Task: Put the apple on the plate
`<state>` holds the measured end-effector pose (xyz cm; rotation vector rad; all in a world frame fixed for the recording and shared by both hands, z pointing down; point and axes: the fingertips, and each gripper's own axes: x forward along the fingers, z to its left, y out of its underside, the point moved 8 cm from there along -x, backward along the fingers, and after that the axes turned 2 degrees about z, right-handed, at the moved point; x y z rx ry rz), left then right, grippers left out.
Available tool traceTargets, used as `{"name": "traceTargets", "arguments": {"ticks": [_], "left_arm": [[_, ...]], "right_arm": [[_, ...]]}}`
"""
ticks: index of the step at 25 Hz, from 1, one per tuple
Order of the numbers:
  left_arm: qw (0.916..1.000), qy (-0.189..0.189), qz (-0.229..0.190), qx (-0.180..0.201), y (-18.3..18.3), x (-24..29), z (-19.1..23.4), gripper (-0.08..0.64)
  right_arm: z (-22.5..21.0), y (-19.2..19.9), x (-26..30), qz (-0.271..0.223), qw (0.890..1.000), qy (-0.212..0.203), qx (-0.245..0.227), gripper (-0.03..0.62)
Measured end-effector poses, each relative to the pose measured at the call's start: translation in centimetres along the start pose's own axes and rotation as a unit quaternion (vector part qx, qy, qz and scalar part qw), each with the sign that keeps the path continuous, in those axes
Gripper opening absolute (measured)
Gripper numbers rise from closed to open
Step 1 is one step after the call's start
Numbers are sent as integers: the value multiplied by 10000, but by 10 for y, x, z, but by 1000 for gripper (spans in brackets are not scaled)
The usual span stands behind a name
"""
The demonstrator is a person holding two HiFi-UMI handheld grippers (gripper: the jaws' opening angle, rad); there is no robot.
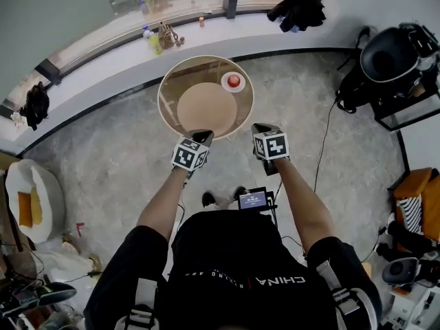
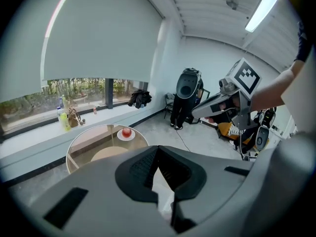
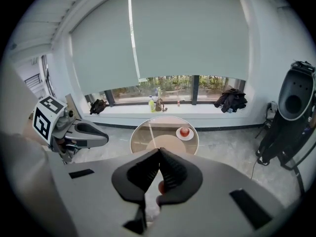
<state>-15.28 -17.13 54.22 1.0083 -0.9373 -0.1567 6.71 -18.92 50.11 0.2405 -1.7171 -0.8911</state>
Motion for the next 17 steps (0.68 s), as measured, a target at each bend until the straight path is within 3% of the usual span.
{"name": "traceTargets", "arguments": {"ticks": [10,17], "left_arm": [[9996,219,-49,-171,-4,-4,-10,18],[9996,273,-112,-45,-18,-1,-7,18]], "right_arm": [[2,5,-7,56,10000,53,-41,29],[0,-8,-8,-32,9999,70,-95,29]]}}
